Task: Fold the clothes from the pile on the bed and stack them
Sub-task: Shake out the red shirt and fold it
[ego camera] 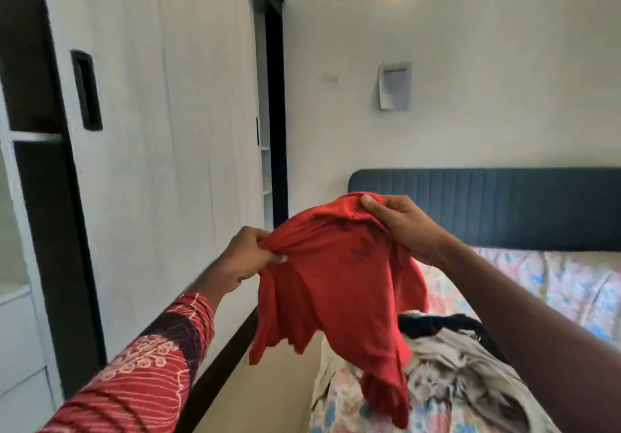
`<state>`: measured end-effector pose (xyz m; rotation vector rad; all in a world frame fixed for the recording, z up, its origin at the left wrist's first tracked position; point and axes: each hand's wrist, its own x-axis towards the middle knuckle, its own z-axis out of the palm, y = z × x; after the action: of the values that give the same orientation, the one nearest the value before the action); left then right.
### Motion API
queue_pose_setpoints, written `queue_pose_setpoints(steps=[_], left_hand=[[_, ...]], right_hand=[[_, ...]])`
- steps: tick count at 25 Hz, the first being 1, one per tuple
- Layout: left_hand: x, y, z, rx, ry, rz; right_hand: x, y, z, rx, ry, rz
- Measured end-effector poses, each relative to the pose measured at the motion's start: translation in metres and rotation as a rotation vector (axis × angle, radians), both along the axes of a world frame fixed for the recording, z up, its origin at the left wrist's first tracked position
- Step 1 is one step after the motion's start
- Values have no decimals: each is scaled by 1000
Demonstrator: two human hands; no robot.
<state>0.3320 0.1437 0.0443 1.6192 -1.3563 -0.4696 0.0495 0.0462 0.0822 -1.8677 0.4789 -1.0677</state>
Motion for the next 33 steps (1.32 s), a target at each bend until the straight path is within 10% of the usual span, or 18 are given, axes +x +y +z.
queue_pose_setpoints(steps=[7,13,17,23,33], left_hand=[[-23,0,80,-293,506,-86],[-51,-6,170,-545,146,55],[-46,4,194,-588,55,33],[-53,18,202,-413,10,-257],[-35,23,201,-186,49,-365]], right_hand=[[-74,19,47,-123,154,-155],[-82,30,57,-354,213,-445],[-84,29,55,15,-216,120],[-85,36,58,256,-187,547],[-92,28,79,54,-151,129]])
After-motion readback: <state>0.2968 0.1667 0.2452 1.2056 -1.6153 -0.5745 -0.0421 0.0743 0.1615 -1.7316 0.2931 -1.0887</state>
